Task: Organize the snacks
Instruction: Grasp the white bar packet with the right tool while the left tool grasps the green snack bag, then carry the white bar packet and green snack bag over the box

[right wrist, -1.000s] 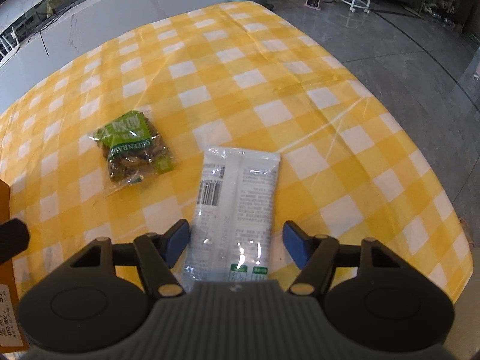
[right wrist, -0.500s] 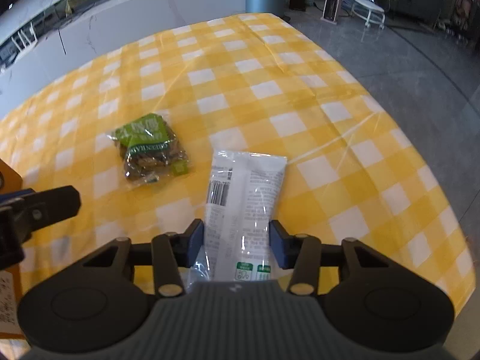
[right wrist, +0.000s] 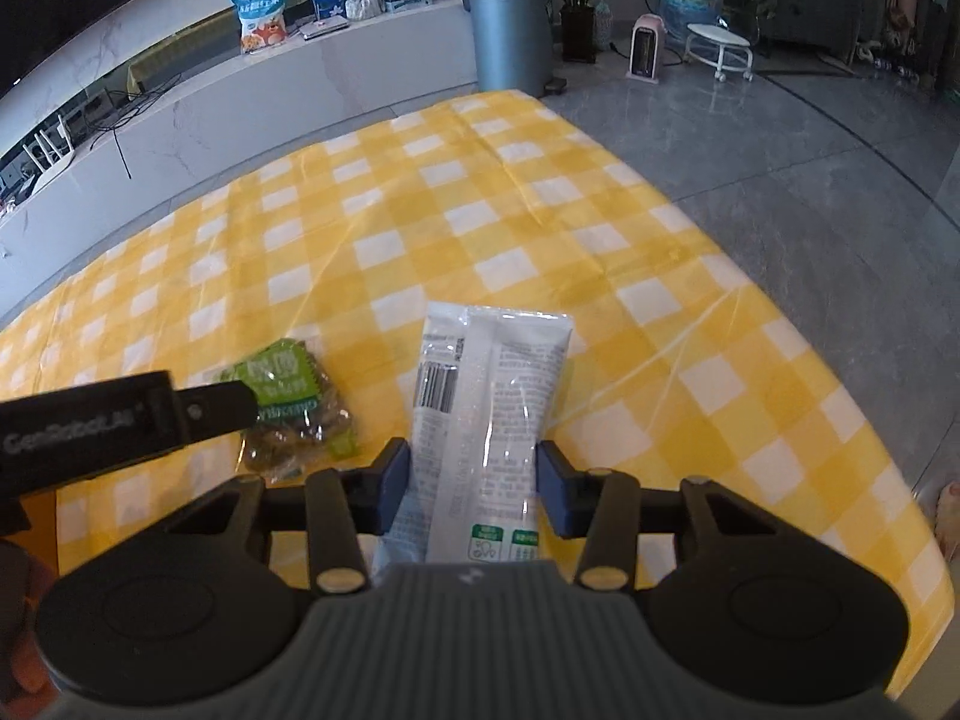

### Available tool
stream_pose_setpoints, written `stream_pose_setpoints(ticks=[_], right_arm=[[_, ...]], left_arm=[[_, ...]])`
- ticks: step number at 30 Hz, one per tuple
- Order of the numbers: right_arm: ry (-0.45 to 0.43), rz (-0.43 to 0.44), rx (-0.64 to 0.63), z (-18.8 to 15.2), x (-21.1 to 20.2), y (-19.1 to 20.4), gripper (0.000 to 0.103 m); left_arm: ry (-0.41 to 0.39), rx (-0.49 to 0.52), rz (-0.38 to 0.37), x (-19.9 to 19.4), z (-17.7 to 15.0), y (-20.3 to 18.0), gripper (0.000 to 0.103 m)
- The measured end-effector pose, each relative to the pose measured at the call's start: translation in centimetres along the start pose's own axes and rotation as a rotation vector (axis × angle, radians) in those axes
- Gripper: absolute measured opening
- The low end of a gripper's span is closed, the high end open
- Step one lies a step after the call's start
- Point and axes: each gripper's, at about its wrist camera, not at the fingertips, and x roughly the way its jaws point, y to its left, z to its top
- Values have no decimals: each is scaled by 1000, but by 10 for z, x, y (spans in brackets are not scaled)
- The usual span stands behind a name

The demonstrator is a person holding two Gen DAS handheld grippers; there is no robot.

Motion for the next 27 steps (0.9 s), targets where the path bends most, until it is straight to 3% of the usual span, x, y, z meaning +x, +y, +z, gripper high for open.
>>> stream_pose_setpoints(ticks=[8, 11, 19, 27], right_arm=[[21, -14, -19, 3, 12, -2, 45], [14, -13, -12, 4, 12, -2, 45], [36, -9, -50, 1, 16, 4, 45], [50, 1, -63, -1, 17, 6, 45]], left_arm=[[-11, 80, 80, 26, -4, -13, 73], [-26, 127, 99, 27, -6, -19, 65], [-67, 166, 79, 22, -6, -19, 43], [-117, 161, 48, 7, -13, -23, 35]])
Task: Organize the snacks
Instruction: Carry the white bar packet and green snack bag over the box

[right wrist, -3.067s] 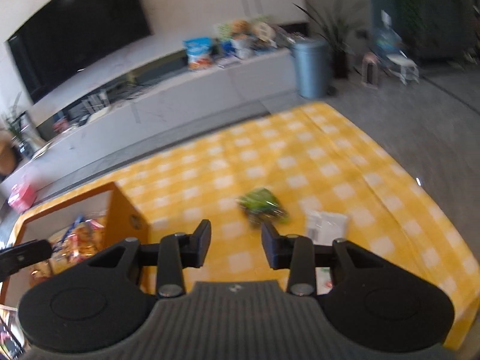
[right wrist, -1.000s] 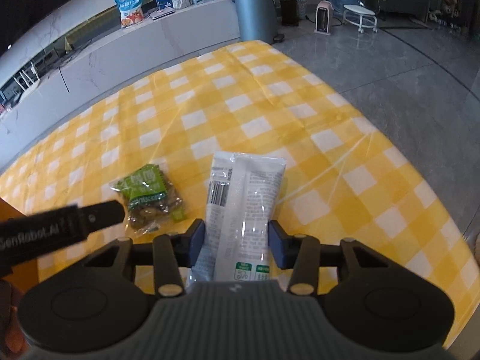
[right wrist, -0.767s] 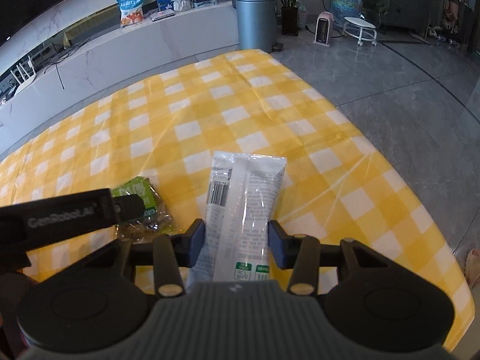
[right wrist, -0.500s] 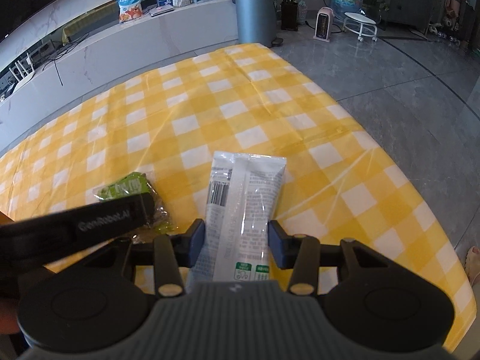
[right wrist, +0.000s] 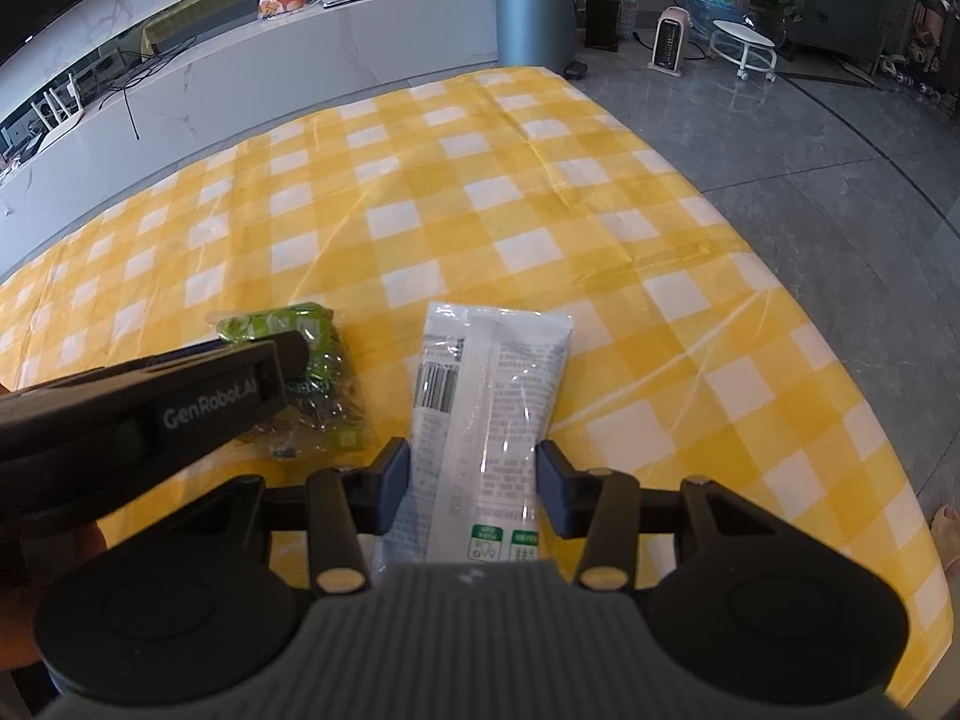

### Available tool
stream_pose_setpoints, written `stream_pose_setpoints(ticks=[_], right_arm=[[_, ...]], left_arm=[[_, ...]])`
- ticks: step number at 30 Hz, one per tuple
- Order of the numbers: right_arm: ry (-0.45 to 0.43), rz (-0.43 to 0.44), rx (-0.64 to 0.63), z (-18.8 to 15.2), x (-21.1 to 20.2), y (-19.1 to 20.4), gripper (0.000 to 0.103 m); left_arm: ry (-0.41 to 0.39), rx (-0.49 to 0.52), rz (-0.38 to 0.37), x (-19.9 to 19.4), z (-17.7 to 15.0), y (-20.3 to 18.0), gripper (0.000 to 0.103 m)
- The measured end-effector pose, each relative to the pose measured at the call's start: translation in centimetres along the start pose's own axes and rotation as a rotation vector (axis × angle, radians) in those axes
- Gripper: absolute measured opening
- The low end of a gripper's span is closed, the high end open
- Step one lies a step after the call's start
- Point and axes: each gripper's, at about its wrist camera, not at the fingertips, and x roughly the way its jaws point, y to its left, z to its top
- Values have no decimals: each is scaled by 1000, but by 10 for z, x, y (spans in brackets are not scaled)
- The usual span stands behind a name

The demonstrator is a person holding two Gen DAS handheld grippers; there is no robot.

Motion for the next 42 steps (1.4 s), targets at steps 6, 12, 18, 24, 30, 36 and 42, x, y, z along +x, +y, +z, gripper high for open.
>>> stream_pose_setpoints(ticks=[6, 12, 18, 24, 30, 36, 42], right_arm=[[-5, 23, -4, 0, -2, 1, 45], [-12, 51, -22, -2, -6, 5, 45], [-21, 98, -23, -3, -12, 10, 45], [-29, 188, -53, -11, -28, 20, 44], [-67, 270, -51, -18, -54, 27, 44], [-134, 313, -51, -25, -88, 34, 44], [-181, 403, -57, -31, -136, 56, 44]], left_arm=[[-43, -32, 4, -21, -3, 3, 33], [-74, -84, 4, -52, -8, 14, 33], [-111, -94, 27, -88, -9, 23, 33], [-141, -97, 31, -125, -15, 29, 33], [-161, -92, 30, -159, -24, 31, 33], [-205, -83, 27, -199, -31, 39, 33], [-241, -82, 38, -238, -33, 55, 33]])
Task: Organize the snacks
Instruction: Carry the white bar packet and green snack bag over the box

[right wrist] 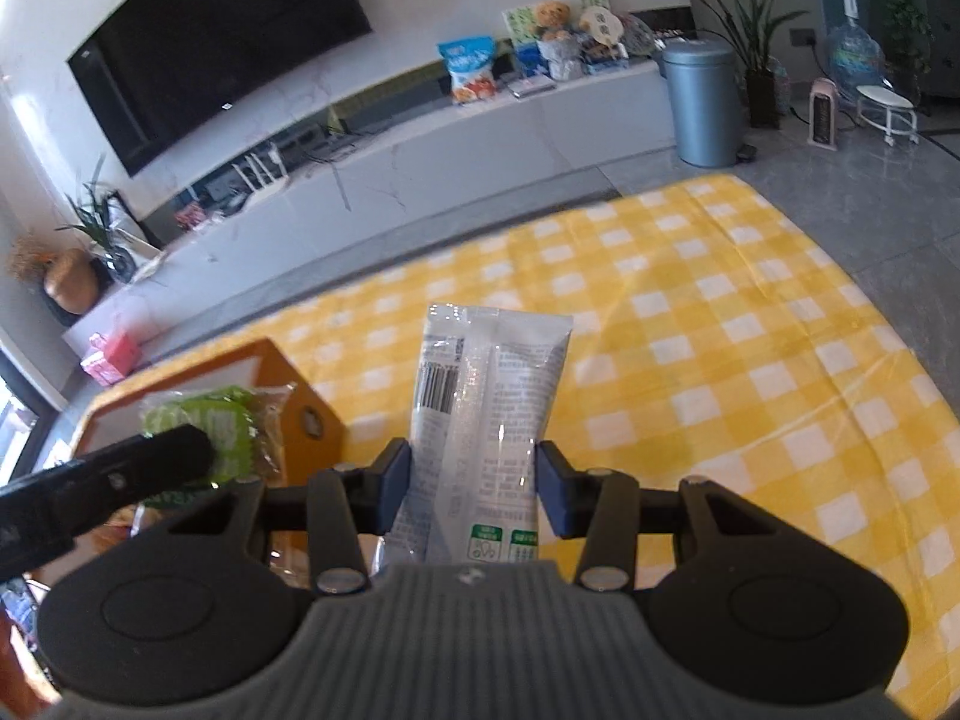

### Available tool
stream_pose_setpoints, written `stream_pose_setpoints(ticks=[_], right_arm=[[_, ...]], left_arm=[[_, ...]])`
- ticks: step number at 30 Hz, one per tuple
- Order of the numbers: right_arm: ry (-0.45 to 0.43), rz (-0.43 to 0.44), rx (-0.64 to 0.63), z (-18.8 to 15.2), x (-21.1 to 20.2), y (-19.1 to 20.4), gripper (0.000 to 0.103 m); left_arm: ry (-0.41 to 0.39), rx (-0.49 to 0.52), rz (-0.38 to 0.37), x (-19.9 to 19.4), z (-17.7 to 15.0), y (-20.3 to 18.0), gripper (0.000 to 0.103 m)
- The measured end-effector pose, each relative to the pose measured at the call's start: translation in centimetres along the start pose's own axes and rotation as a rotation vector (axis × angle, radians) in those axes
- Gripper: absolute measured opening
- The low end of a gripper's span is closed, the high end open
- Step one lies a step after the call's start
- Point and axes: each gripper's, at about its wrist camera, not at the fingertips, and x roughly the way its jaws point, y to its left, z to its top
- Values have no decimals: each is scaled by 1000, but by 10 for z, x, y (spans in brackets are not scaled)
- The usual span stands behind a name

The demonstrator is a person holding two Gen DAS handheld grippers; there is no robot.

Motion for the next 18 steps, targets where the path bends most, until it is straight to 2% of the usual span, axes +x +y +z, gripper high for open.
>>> stream_pose_setpoints(ticks=[7, 14, 18], right_arm=[[-29, 116, -99, 9, -23, 70, 44], [-9, 194, -181, 9, -18, 136, 44], [15, 220, -227, 5, -8, 168, 44]], left_arm=[[-60, 6, 37, -37, 14, 32, 33], [-101, -48, 96, -60, 21, 77, 33], [-88, -82, 121, -61, 21, 102, 33]])
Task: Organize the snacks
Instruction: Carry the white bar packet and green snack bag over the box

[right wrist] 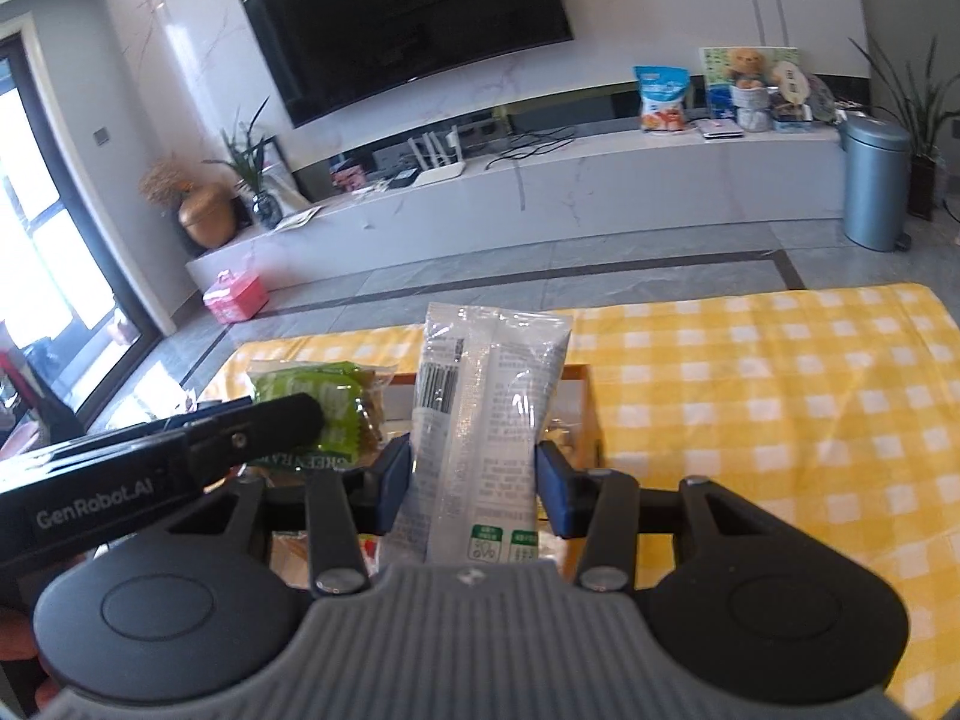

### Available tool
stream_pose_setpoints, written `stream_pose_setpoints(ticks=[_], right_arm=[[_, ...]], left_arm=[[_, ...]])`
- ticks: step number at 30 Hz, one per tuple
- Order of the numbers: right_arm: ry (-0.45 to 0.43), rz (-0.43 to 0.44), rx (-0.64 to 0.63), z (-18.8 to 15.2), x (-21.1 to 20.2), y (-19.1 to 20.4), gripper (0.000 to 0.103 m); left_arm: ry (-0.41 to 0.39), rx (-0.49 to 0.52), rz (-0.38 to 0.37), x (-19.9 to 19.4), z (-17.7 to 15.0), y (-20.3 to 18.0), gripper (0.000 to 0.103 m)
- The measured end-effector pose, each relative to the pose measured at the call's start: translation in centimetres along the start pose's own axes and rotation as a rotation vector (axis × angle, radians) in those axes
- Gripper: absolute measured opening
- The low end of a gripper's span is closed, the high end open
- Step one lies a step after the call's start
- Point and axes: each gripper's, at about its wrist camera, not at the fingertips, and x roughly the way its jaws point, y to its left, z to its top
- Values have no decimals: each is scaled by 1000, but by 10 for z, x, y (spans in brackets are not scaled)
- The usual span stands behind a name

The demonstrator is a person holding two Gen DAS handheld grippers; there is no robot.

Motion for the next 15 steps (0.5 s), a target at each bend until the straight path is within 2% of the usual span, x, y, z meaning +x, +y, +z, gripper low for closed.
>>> stream_pose_setpoints(ticks=[5, 8, 10, 15], right_arm=[[76, 21, -56, -2, 32, 24, 44], [135, 38, -70, -7, 51, 34, 44], [170, 41, -70, -11, 63, 37, 44], [273, 44, -49, -21, 99, 40, 44]], left_arm=[[75, -10, 41, 18, -3, 30, 33], [125, -24, 41, 27, -11, 51, 33], [161, -45, 31, 35, -15, 67, 33], [242, -72, 58, 50, -30, 94, 33]])
